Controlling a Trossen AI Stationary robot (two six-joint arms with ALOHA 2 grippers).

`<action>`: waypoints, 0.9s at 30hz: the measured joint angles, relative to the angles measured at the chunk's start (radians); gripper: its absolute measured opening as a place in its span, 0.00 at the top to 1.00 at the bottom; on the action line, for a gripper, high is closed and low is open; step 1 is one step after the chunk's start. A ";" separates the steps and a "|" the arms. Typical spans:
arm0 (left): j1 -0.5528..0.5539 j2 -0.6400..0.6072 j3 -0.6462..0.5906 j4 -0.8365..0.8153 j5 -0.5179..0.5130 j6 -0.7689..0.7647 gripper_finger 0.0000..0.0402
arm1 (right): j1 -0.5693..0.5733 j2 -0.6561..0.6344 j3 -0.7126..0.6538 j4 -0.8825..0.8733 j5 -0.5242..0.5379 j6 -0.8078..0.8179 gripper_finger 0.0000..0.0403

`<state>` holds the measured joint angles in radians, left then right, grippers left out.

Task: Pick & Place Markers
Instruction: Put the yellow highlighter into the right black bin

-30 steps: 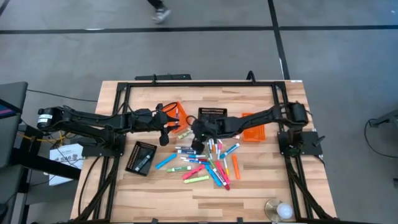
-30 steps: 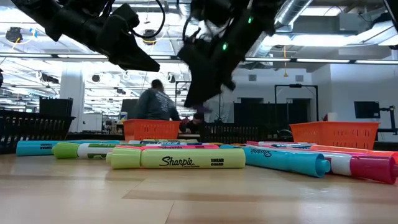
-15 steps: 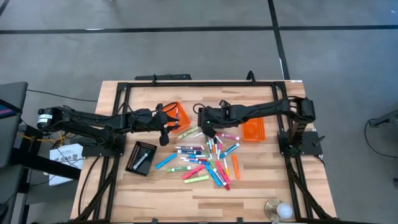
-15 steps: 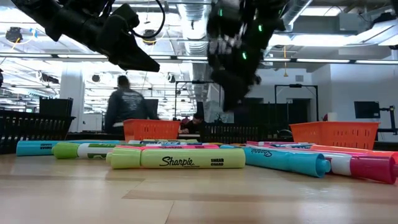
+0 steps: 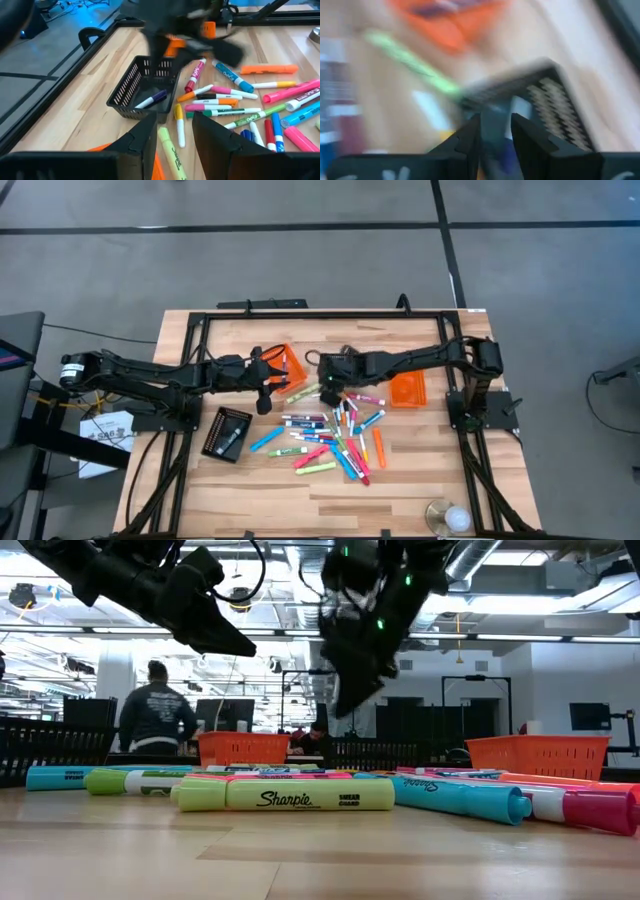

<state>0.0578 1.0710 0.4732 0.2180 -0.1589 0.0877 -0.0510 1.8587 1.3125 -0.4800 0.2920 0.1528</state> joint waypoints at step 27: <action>0.000 0.029 -0.005 0.021 0.003 -0.018 0.70 | 0.001 0.158 0.029 0.033 -0.106 -0.084 0.60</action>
<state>0.0578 1.0997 0.4681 0.2390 -0.1555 0.0699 -0.0502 2.0163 1.3415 -0.4468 0.1860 0.0692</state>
